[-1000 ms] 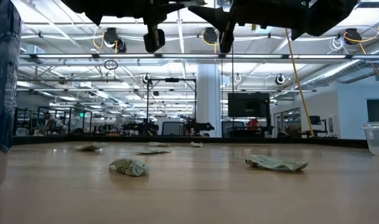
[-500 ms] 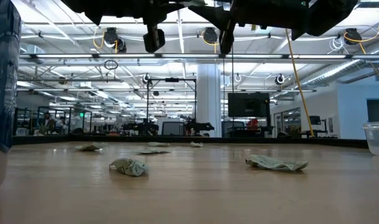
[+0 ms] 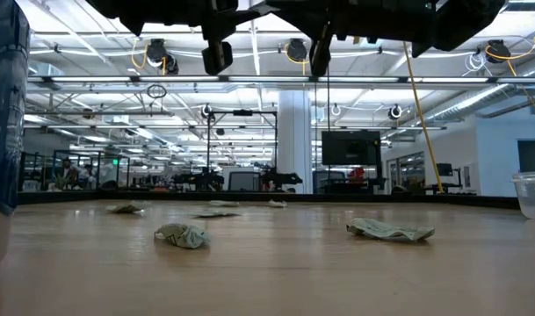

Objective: Pick and place Stevia / Truvia into bins
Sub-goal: Put the green stevia packet into the transparent container

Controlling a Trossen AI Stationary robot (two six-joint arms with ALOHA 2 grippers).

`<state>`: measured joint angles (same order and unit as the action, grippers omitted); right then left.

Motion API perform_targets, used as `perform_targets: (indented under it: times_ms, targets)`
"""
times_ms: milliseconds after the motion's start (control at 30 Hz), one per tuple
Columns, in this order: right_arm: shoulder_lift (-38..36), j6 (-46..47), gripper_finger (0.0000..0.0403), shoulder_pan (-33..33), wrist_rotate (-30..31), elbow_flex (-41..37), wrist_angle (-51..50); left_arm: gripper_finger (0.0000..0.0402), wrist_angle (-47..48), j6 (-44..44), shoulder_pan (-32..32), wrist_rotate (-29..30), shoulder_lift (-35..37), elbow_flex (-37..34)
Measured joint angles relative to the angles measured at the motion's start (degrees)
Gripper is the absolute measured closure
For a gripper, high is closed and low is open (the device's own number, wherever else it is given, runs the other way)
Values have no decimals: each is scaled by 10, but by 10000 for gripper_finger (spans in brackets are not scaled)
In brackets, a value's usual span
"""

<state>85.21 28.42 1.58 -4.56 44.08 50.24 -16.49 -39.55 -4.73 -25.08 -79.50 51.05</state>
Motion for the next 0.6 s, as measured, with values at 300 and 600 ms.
perform_targets:
  times_ms: [300,600]
  targets:
    - [-1,11,394,0,-1,1,-31,316,6,2,0,-2,0,-1]
    - [-37,78,400,14,-111,0,-255,316,17,4,-1,13,1,-1]
